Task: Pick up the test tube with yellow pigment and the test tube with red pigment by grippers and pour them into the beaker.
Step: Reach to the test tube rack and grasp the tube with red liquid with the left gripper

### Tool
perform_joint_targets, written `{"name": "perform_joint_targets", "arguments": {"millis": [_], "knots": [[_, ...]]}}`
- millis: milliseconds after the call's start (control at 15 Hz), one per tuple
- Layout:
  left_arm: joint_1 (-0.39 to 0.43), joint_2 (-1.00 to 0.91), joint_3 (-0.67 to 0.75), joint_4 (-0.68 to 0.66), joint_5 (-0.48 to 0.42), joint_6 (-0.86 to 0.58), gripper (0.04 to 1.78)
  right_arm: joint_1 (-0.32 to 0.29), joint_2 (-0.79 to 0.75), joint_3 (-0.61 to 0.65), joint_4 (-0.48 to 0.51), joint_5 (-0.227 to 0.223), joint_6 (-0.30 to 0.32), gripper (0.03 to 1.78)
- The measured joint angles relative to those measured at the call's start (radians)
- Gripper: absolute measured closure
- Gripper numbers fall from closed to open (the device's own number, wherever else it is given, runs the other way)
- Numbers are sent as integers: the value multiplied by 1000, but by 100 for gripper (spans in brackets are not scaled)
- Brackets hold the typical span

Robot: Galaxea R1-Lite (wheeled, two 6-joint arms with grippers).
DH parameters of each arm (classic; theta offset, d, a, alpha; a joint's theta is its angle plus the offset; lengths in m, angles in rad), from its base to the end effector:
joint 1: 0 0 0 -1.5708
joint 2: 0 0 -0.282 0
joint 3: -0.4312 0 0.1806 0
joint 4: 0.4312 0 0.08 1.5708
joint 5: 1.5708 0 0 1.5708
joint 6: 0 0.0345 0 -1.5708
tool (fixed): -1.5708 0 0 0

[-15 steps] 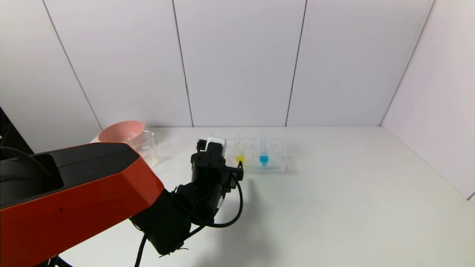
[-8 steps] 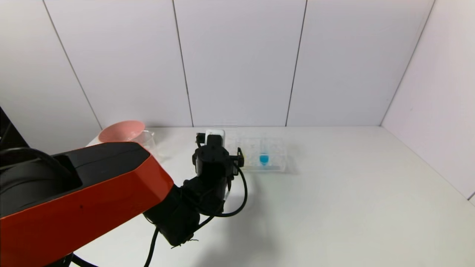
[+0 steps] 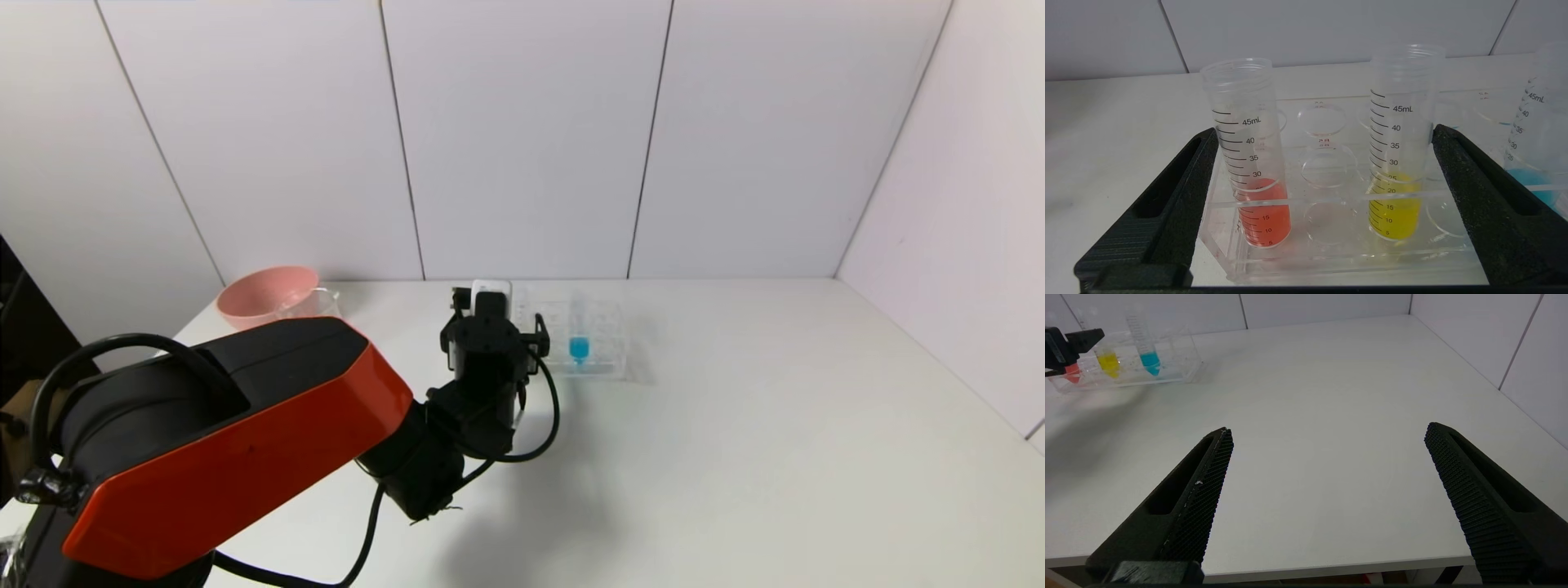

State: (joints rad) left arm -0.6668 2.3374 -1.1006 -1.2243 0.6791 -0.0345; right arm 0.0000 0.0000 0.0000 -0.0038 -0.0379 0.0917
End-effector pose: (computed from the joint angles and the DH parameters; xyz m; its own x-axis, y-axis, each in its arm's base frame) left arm 0.3494 -0.2474 0.0715 0.9999 0.0123 -0.0097 -0.0126 0.9996 -0.0266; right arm -0.0035 -0.0013 0.0759 0.9993 -0.0379 0.0038 0.0374 0.9951 0.0917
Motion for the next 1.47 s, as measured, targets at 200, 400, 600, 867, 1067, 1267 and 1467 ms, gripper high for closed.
{"name": "perform_joint_targets", "arguments": {"millis": [200,400,600,867,1067,1267,1467], "knots": [[28,6,19,-20,-12,2,5,0,0,0,0,0,0,10],[42,6,36,-25,-34,0,4,0,0,0,0,0,0,10],[51,5,35,-22,-64,2,4,0,0,0,0,0,0,10],[89,-17,58,-17,-178,1,4,0,0,0,0,0,0,10],[109,-41,100,-18,-237,0,4,0,0,0,0,0,0,10],[123,-65,147,-6,-222,2,4,0,0,0,0,0,0,10],[131,-103,196,-16,-247,-7,4,0,0,0,0,-2,0,10]]}}
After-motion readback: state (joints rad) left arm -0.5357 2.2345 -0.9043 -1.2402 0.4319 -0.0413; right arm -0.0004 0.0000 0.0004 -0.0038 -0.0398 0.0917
